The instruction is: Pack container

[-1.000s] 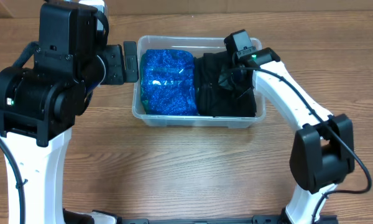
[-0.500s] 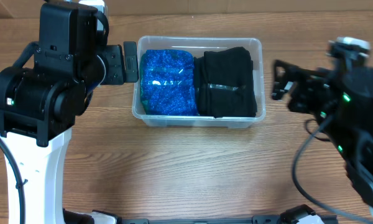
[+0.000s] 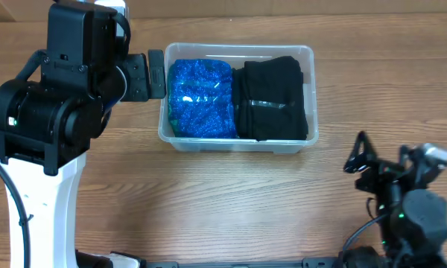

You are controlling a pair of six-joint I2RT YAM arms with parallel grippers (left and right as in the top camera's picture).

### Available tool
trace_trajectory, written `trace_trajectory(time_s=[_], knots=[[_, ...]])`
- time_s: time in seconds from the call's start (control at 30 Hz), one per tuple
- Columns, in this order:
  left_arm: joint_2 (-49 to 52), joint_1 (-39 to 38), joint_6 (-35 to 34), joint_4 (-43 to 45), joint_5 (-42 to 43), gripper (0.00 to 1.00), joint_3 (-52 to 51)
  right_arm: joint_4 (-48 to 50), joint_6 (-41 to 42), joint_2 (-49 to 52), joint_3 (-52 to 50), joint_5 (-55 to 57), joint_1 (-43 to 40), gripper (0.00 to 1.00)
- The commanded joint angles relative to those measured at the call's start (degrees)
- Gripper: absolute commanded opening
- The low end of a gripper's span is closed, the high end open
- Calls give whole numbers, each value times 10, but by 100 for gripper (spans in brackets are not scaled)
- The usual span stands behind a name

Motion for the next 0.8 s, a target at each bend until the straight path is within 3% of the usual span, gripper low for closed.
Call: trace_trajectory(time_s=[0.0,0.2,0.5,0.77], knots=[[-1,3,11,2,-6,100,1,16,-1,-89,-101,-47,-3,100],[-1,3,11,2,-6,100,1,16,-1,-222,-236,-59,-4,100],[-1,3,11,2,-6,100,1,14,14,-222,-311,-60,-4,100],[-1,3,11,2,-6,100,1,15,14,-222,-310,-59,-4,100]])
